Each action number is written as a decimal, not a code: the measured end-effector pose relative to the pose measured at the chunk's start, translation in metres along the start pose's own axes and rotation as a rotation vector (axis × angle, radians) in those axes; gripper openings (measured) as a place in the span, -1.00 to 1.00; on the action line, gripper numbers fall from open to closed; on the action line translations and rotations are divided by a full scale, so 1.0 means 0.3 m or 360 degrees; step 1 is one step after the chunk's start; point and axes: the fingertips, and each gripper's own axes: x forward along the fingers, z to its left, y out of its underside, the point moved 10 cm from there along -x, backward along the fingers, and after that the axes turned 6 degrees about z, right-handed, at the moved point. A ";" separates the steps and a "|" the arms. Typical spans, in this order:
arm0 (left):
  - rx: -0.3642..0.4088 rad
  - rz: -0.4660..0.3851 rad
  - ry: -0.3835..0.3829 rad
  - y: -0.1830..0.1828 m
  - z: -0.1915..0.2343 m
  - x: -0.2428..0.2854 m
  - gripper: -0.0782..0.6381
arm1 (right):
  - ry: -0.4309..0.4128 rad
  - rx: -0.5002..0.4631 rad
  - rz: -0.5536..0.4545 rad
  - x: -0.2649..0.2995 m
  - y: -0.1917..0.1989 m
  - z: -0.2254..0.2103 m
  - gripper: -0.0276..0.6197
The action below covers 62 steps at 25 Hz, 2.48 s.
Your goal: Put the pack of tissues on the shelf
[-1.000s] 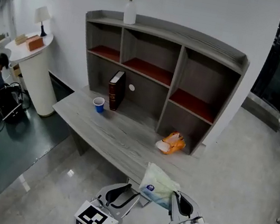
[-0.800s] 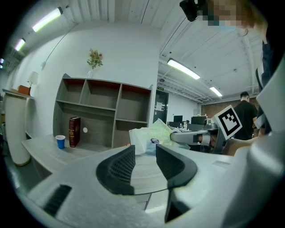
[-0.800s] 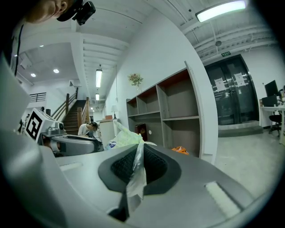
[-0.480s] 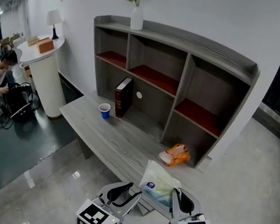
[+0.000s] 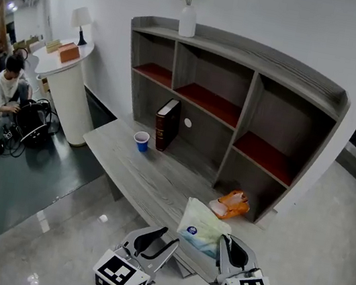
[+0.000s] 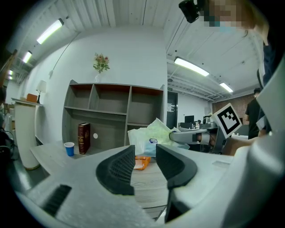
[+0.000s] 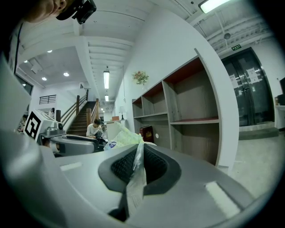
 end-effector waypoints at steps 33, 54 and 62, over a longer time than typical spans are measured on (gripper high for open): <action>0.0033 -0.0028 0.0161 -0.265 0.764 0.218 -0.40 | 0.0089 -0.0092 -0.0057 0.729 -0.357 0.087 -0.88; 0.0133 -0.0072 0.0335 -0.516 1.049 0.372 -0.40 | 0.0309 -0.0220 -0.0245 1.004 -0.666 0.056 -0.88; 0.0235 -0.0161 0.0290 -0.576 1.087 0.434 -0.40 | 0.0431 -0.0317 -0.0267 1.065 -0.762 0.011 -0.88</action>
